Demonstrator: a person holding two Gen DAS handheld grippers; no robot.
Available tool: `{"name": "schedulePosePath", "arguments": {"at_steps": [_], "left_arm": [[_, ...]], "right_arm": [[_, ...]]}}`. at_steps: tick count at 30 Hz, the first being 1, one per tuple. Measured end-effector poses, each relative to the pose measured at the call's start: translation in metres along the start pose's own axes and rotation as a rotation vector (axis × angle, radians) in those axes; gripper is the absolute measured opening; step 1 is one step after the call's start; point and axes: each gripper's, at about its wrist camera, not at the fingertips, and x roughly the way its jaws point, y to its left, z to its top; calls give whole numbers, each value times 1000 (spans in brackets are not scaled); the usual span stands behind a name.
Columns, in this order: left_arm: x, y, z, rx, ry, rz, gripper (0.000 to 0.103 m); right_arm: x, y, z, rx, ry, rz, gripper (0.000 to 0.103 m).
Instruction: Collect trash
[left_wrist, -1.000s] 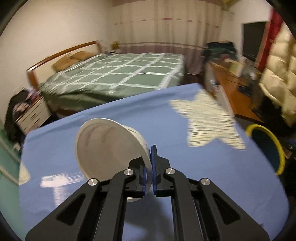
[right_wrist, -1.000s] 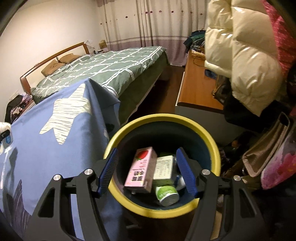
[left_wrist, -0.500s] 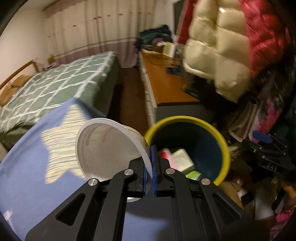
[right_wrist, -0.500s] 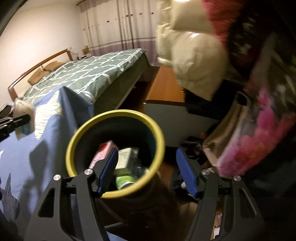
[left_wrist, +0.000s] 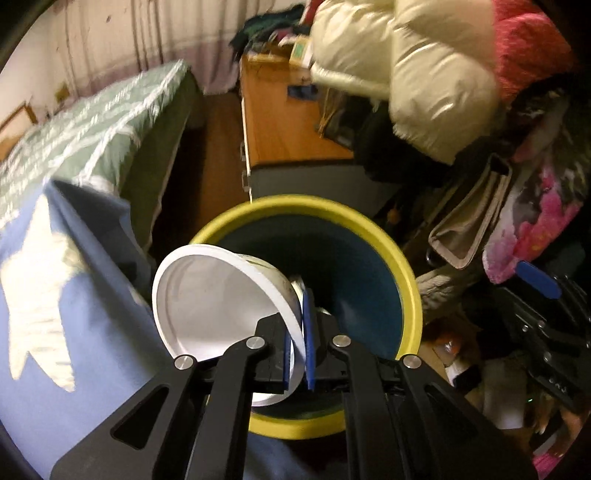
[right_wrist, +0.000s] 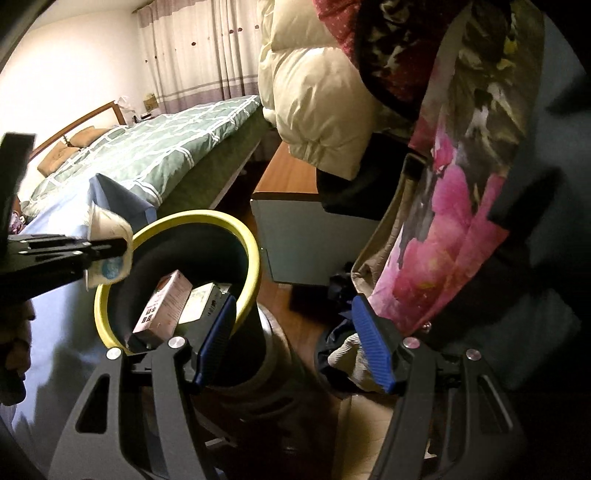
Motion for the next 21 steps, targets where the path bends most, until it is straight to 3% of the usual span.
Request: {"name": "schedulePosePath", "arguments": {"at_steps": [2, 3, 4, 5, 6, 13, 19, 21], "left_arm": [[-4, 9, -8, -14, 9, 3, 7], [-5, 10, -10, -13, 3, 10, 13], [-9, 11, -13, -9, -13, 20, 33], [-12, 11, -14, -8, -31, 25, 80], [-18, 10, -14, -1, -63, 18, 85], [-52, 13, -11, -6, -132, 1, 85], [-139, 44, -50, -67, -258, 72, 87], [-175, 56, -73, -95, -318, 126, 94]], "right_arm": [[-1, 1, 0, -6, 2, 4, 62], [-1, 2, 0, -7, 1, 3, 62], [-1, 4, 1, -9, 1, 3, 62], [-2, 6, 1, -14, 1, 3, 62], [-3, 9, 0, -15, 0, 1, 62], [-18, 16, 0, -28, -8, -38, 62], [-34, 34, 0, -64, -38, -19, 62], [-43, 46, 1, -79, -59, 19, 62]]}}
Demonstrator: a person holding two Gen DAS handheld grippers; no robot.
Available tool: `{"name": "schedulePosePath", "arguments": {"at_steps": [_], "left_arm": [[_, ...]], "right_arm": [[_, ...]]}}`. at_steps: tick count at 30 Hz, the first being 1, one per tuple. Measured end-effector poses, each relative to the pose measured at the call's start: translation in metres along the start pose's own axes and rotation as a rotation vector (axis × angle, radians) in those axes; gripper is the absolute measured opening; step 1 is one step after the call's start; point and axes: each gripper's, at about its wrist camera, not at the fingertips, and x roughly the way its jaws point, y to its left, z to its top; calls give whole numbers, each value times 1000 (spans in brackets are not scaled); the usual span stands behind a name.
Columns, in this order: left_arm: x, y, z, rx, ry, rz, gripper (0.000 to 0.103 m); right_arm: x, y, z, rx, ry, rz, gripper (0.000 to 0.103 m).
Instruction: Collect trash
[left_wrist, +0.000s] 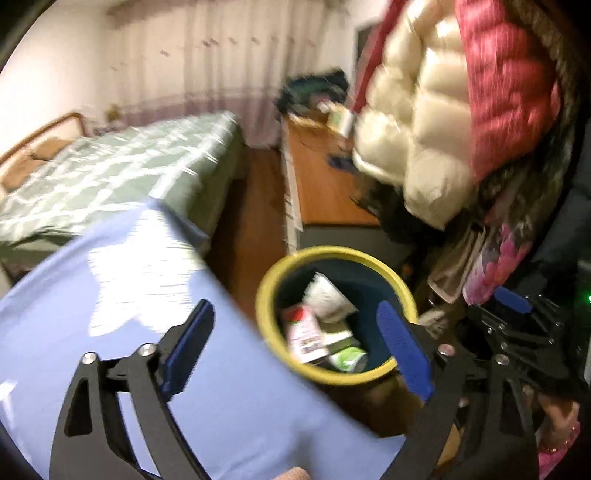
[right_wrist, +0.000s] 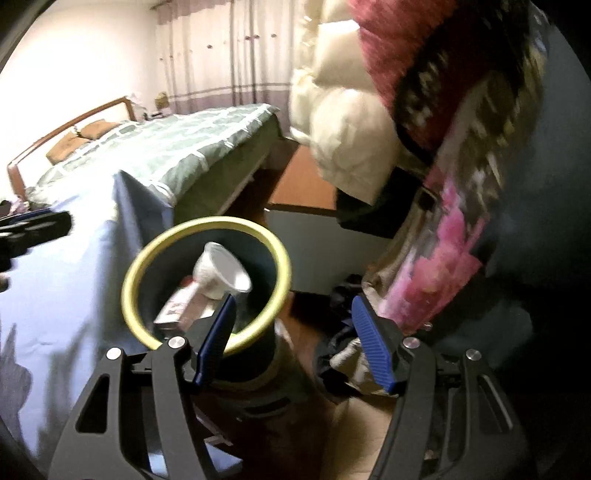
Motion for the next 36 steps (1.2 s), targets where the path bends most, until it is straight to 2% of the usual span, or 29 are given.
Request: {"name": "schedulePosePath", "arguments": {"at_steps": [6, 12, 15, 19, 23, 26, 36], "left_arm": [[-138, 56, -53, -79, -204, 245, 98], [-233, 98, -116, -236, -299, 475, 98], [-265, 113, -148, -324, -315, 557, 98], [-288, 121, -170, -374, -316, 600, 98], [-302, 115, -178, -358, -336, 647, 98], [-306, 108, -176, -355, -351, 646, 98], [-298, 101, -170, -347, -332, 632, 98]], "right_arm": [[-33, 40, 6, -55, -89, 107, 63], [-73, 82, 6, -106, -185, 222, 73], [-90, 98, 6, -136, -218, 254, 75], [-104, 111, 5, -155, -232, 270, 77], [-115, 119, 3, -155, -231, 279, 77], [-119, 121, 2, -154, -229, 283, 78], [-124, 120, -4, -156, -228, 291, 79]]}}
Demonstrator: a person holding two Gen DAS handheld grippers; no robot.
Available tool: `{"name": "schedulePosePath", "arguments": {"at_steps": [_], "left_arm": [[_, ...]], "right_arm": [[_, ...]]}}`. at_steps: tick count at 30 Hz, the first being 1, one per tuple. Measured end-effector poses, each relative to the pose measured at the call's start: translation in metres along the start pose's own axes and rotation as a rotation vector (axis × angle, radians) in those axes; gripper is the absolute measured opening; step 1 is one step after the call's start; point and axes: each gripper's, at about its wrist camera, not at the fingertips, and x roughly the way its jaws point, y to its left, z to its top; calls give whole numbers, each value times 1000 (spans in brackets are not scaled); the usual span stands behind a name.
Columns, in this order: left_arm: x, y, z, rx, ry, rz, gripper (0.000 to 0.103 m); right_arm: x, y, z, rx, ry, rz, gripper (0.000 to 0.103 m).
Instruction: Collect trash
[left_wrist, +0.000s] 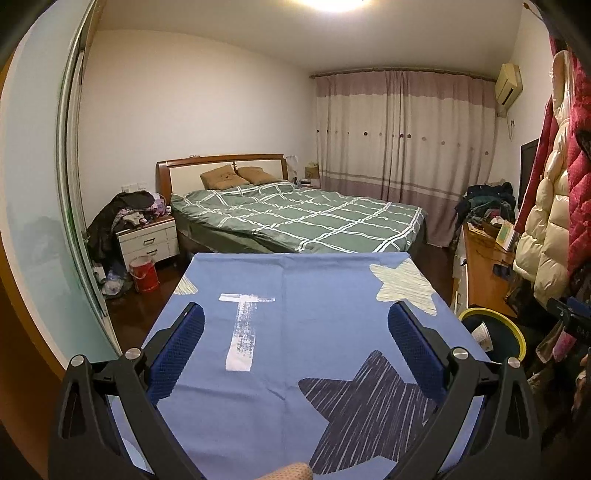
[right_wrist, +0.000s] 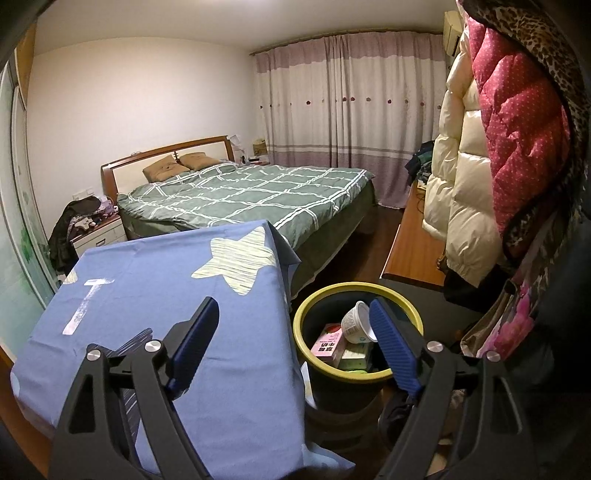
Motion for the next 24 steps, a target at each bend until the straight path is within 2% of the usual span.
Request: {"name": "schedulePosePath", "arguments": {"at_steps": [24], "left_arm": [[8, -7, -4, 20, 16, -9, 98]], "right_arm": [[7, -3, 1, -1, 19, -3, 80]]}}
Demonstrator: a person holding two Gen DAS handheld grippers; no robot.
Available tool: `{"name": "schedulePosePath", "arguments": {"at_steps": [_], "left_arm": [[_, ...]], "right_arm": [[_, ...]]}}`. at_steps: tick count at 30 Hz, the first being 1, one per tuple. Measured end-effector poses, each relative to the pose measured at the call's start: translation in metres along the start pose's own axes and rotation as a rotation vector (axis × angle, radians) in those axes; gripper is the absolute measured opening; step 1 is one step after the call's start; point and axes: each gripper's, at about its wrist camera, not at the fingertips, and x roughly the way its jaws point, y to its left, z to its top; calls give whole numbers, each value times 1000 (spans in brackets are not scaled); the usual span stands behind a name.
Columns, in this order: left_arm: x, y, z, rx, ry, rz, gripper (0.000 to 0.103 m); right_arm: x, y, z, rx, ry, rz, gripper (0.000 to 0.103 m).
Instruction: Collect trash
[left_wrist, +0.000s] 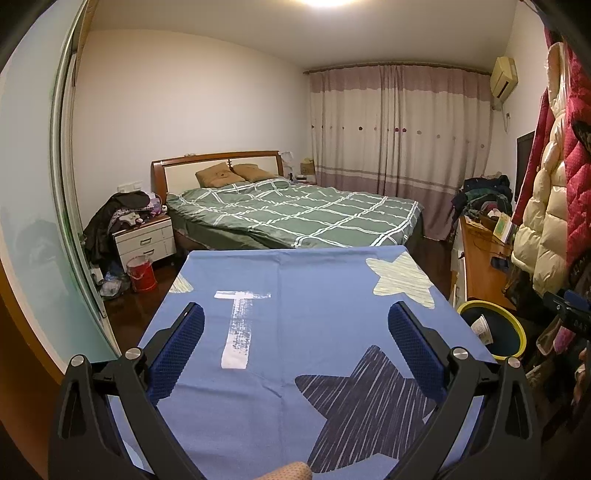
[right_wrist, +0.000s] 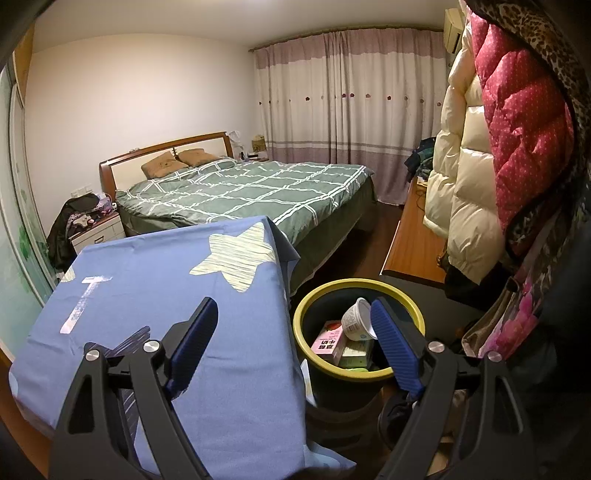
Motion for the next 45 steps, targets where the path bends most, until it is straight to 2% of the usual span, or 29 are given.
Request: {"name": "schedulePosePath", "arguments": {"at_steps": [45], "left_arm": [[11, -4, -7, 14, 38, -22, 98]], "right_arm": [[5, 5, -3, -7, 13, 8, 80]]}}
